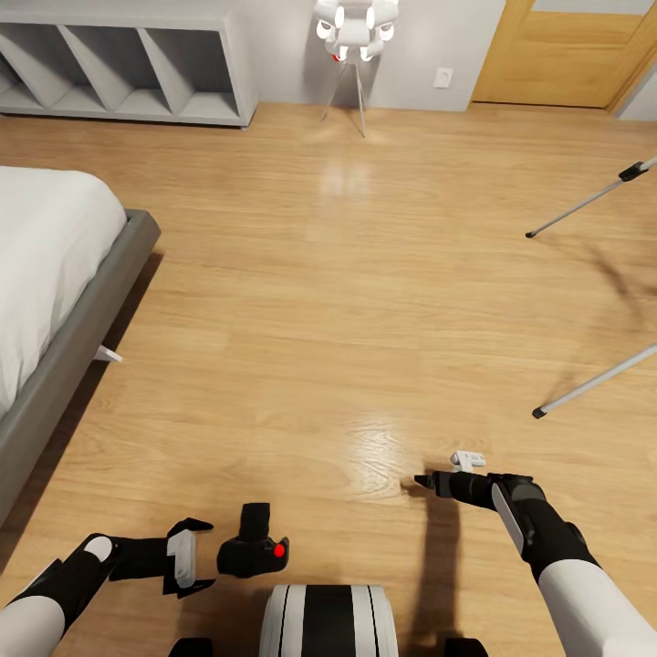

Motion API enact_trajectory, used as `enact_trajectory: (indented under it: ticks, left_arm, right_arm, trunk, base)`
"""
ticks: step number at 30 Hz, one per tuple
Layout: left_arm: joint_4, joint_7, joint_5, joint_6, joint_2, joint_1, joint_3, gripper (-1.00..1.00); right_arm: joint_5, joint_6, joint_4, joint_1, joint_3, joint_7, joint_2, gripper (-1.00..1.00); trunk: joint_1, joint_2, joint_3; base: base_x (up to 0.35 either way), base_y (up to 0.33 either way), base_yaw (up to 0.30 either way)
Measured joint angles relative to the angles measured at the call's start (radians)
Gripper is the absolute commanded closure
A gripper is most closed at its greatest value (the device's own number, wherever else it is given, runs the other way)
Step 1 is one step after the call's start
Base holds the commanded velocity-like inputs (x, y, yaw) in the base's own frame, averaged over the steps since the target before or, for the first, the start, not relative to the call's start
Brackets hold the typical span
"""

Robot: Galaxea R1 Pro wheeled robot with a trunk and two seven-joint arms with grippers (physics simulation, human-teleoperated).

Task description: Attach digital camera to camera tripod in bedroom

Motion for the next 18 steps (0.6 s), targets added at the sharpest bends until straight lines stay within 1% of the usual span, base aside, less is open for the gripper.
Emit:
enact_trajectory:
  ticks: [7, 8, 11, 12, 18]
  left_arm:
    - [0.001, 0.013, -0.001, 0.027, -0.003, 0.000, 0.000, -1.00]
    - [0.001, 0.016, -0.002, 0.049, -0.008, 0.000, 0.000, -1.00]
    - [0.001, 0.018, -0.006, 0.070, -0.018, 0.000, -0.002, -1.00]
    - [0.002, 0.018, -0.007, 0.074, -0.030, 0.000, -0.004, -1.00]
    - [0.002, 0.019, -0.007, 0.076, -0.038, 0.000, -0.006, -1.00]
  right_arm:
    - [0.000, 0.000, 0.000, 0.000, 0.000, 0.000, 0.000, -1.00]
    - [0.000, 0.000, 0.000, 0.000, 0.000, 0.000, 0.000, -1.00]
    - [0.000, 0.000, 0.000, 0.000, 0.000, 0.001, -0.001, -1.00]
    - [0.000, 0.000, 0.000, 0.000, 0.000, 0.001, -0.001, -1.00]
    - [0.000, 0.000, 0.000, 0.000, 0.000, 0.001, -0.001, -1.00]
  trunk:
    - [0.000, 0.000, 0.000]
    - [0.000, 0.000, 0.000]
    - [0.000, 0.000, 0.000]
    - [0.000, 0.000, 0.000]
    - [0.000, 0.000, 0.000]
  base:
    - [0.000, 0.000, 0.000]
    - [0.000, 0.000, 0.000]
    - [0.000, 0.000, 0.000]
    - [0.000, 0.000, 0.000]
    - [0.000, 0.000, 0.000]
